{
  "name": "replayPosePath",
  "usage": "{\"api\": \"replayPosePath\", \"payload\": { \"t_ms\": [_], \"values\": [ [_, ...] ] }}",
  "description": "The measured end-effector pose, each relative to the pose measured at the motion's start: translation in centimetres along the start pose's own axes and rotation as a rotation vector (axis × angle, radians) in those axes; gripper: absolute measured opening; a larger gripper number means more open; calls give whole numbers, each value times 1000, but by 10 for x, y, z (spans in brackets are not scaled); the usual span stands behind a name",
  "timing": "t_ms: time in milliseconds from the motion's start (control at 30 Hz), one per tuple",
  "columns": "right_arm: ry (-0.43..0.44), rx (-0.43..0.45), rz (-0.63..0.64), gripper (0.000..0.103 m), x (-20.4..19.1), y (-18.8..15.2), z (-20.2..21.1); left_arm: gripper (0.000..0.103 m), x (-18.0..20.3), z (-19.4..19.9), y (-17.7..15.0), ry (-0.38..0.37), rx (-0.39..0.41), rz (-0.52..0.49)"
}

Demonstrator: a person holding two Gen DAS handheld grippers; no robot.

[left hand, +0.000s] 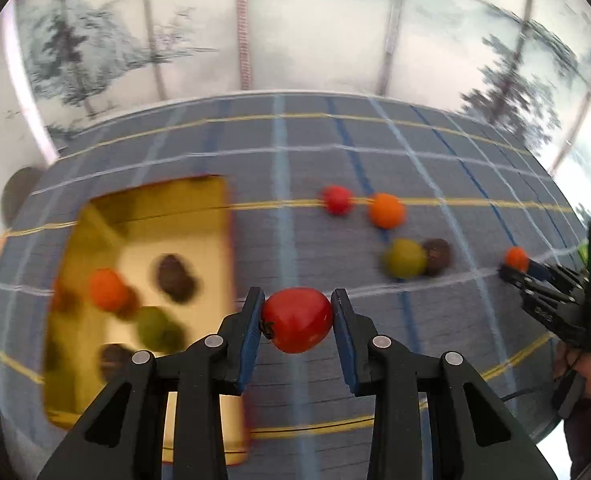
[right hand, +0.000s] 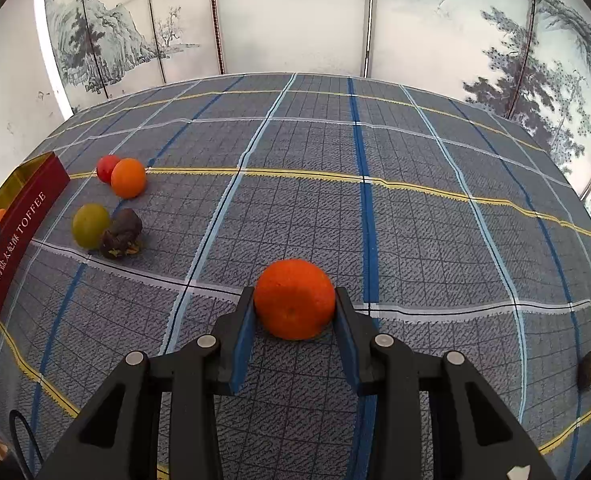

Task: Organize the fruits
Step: 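Lower the red tomato into the tin with the left tool while right holds tangerine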

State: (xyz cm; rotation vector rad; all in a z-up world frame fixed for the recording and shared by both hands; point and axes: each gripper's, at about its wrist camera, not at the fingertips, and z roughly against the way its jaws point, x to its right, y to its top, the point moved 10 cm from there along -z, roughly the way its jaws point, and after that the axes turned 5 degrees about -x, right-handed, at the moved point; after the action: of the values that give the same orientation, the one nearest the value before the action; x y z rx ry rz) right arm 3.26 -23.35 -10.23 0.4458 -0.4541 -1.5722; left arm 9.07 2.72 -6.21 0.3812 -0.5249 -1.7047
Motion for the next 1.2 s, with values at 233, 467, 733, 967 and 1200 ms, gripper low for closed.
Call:
{"api": "replayPosePath", "payload": {
  "t_ms": [233, 467, 733, 967, 1200],
  "values": [
    [-10, -2, 9, 36, -1, 0, 0, 35, -91, 7, -9, 100, -3, 131],
    [-11, -2, 9, 36, -1, 0, 0, 35, -160, 6, -20, 143, -19, 266],
    [-13, -2, 9, 36, -2, 0, 0, 35, -188, -17, -29, 129, -78, 300],
    [-13, -2, 10, 36, -2, 0, 0, 35, -184, -37, -36, 135, -117, 291],
    [-13, -2, 10, 36, -2, 0, 0, 36, -180, -43, -34, 157, -124, 255]
  ]
}}
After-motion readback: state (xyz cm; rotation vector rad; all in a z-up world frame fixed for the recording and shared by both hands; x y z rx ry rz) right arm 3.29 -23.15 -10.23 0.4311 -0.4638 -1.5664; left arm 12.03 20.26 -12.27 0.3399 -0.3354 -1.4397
